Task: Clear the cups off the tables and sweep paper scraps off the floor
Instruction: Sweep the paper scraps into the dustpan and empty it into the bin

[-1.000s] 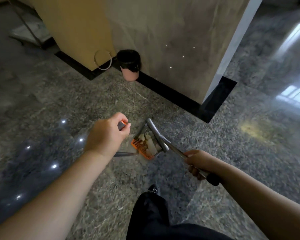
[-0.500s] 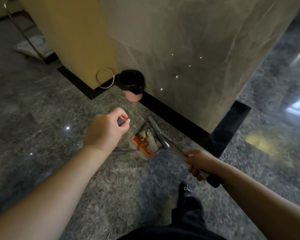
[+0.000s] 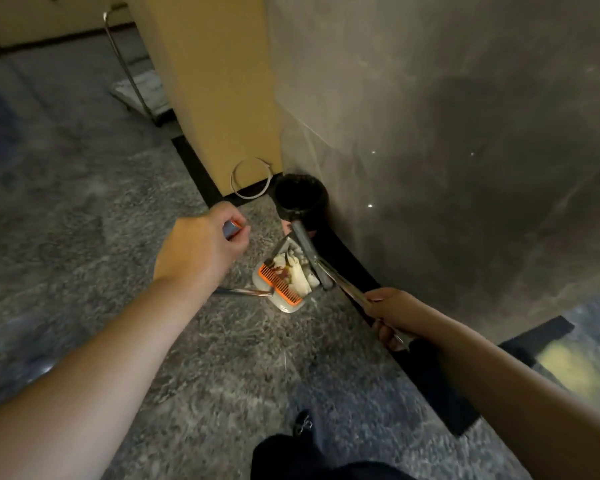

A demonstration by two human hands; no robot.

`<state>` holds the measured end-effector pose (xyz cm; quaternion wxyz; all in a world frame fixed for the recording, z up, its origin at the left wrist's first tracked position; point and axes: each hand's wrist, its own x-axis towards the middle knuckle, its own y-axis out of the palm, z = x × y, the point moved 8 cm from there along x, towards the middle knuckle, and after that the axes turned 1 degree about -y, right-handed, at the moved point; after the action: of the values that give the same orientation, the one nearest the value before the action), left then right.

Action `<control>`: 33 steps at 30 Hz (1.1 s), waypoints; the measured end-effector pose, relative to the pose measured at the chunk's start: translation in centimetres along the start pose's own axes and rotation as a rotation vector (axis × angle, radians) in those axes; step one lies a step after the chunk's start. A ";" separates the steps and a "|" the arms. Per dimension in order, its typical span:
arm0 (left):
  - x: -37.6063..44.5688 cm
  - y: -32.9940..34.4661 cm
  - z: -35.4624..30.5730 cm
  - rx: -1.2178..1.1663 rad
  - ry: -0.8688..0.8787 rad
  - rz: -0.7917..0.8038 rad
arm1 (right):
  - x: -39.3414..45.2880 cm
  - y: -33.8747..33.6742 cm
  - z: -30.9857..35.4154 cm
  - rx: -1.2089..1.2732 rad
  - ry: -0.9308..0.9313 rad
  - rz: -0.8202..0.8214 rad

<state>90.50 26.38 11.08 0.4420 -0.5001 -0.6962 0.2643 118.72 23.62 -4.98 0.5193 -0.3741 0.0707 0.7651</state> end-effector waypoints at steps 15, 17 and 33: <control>20.5 4.0 0.0 0.061 -0.037 -0.067 | 16.4 -10.4 12.7 0.189 -0.019 0.061; 22.7 4.7 -0.5 0.072 -0.054 -0.078 | 18.3 -11.9 14.0 0.193 -0.012 0.070; 36.3 13.3 -8.1 0.233 -0.189 -0.110 | 30.2 -26.2 20.7 0.057 -0.071 0.230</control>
<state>99.84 64.38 16.84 0.4434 -0.3795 -0.7257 0.3643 125.15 68.12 -2.44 0.4406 -0.3212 0.1165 0.8301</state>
